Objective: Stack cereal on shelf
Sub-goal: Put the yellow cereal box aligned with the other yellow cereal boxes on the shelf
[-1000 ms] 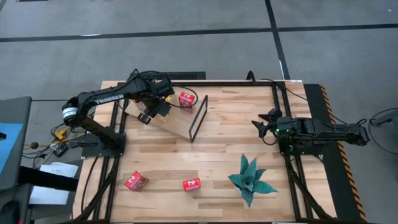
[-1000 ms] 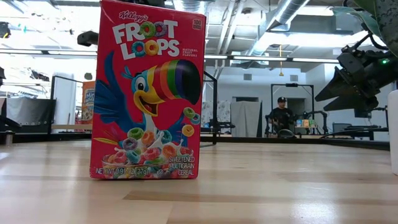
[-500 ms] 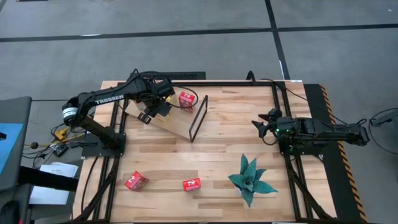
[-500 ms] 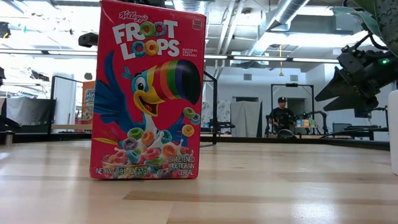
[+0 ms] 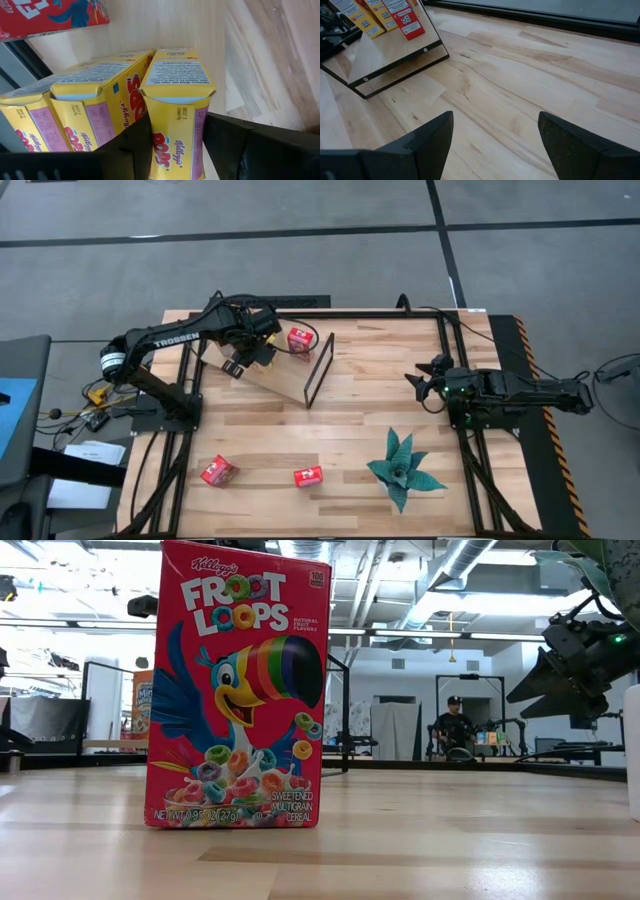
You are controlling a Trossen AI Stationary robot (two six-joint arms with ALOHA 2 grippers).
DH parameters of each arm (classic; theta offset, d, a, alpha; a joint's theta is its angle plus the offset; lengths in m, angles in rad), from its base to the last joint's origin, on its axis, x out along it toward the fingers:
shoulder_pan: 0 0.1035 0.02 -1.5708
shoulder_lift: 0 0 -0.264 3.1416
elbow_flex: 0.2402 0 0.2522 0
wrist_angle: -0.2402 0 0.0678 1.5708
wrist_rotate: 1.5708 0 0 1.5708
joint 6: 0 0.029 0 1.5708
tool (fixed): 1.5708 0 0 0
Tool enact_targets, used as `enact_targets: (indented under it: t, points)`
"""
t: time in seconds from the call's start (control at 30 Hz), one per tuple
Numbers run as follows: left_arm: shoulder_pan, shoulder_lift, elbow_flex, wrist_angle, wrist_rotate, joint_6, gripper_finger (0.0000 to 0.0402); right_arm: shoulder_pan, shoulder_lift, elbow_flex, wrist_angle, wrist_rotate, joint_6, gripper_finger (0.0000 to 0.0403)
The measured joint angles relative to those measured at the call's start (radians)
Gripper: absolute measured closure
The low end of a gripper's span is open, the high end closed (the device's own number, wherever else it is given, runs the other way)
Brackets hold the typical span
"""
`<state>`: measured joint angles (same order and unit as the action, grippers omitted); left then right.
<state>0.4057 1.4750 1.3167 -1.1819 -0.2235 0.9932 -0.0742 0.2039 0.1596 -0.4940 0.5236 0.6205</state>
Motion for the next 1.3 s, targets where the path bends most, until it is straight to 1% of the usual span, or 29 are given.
enact_targets:
  t: [0.23, 0.4, 0.53, 0.77, 0.93, 1.07, 1.13, 1.3]
  points:
    - [0.0, 0.001, -0.001, 0.014, -0.025, -0.004, 0.0231, 0.0, 0.0, 0.0, 0.0, 0.0, 0.0, 0.0086]
    - [-0.004, 0.001, -0.001, 0.014, -0.028, -0.016, 0.0221, 0.0, 0.0, 0.0, 0.0, 0.0, 0.0, 0.0086]
    - [-0.02, 0.001, -0.001, 0.014, -0.053, -0.021, 0.0215, 0.0, 0.0, 0.0, 0.0, 0.0, 0.0, 0.0086]
    - [-0.053, 0.001, 0.002, 0.005, -0.052, -0.076, 0.02, 0.0, 0.0, 0.0, 0.0, 0.0, 0.0, 0.0086]
    - [-0.054, 0.0, 0.031, -0.018, -0.055, -0.106, 0.0183, 0.0, 0.0, 0.0, 0.0, 0.0, 0.0, 0.0086]
    - [-0.054, 0.0, 0.059, -0.042, -0.093, -0.121, 0.0172, 0.0, 0.0, 0.0, 0.0, 0.0, 0.0, 0.0086]
    - [-0.057, 0.0, 0.077, -0.042, -0.114, -0.136, 0.0169, 0.0, 0.0, 0.0, 0.0, 0.0, 0.0, 0.0086]
    - [-0.059, 0.0, 0.148, -0.049, -0.122, -0.201, 0.0168, 0.0, 0.0, 0.0, 0.0, 0.0, 0.0, 0.0086]
